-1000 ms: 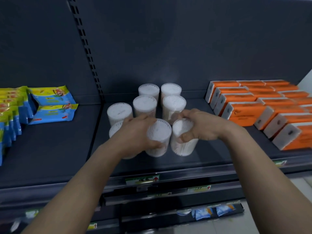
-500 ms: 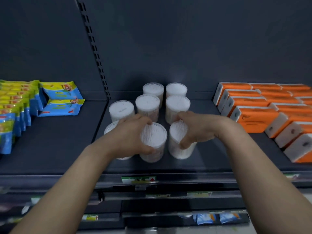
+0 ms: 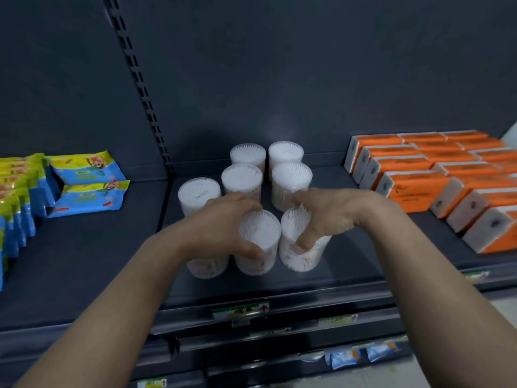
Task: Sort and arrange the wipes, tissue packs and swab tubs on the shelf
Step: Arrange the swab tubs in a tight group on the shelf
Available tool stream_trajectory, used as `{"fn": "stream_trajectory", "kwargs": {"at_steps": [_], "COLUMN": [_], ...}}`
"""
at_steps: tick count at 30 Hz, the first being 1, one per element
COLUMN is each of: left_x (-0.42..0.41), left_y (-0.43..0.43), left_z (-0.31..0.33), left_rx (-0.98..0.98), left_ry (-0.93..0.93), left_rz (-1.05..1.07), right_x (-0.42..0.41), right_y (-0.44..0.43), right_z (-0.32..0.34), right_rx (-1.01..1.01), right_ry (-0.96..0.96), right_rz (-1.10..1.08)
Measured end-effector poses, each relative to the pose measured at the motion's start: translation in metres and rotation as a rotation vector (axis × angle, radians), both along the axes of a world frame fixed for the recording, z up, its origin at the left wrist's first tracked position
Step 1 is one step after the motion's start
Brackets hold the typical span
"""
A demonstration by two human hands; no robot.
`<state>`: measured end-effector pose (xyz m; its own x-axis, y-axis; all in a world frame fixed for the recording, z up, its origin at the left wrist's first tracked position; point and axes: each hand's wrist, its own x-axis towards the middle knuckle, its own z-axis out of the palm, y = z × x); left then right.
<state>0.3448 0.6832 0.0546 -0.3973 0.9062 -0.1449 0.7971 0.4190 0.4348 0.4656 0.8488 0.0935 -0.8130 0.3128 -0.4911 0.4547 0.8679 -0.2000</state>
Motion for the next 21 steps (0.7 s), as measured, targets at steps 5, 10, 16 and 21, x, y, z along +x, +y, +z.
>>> {"fn": "stream_trajectory", "kwargs": {"at_steps": [5, 10, 16, 21], "left_x": [-0.003, -0.017, -0.011, -0.009], "left_y": [-0.01, -0.041, -0.048, -0.055], "left_z": [0.007, 0.011, 0.007, 0.009], "left_rx": [0.061, 0.146, -0.018, -0.001], "left_ry": [-0.1, -0.009, 0.128, -0.006], "left_rz": [-0.021, 0.143, 0.209, 0.213], "right_x": [0.002, -0.007, -0.024, -0.027], "right_y": [-0.004, -0.01, -0.03, -0.038], "right_z": [0.007, 0.011, -0.007, -0.015], "right_rx": [-0.033, -0.034, -0.166, -0.166], "right_ry": [-0.002, 0.106, 0.153, 0.159], "right_rz": [0.038, 0.037, 0.099, 0.161]}}
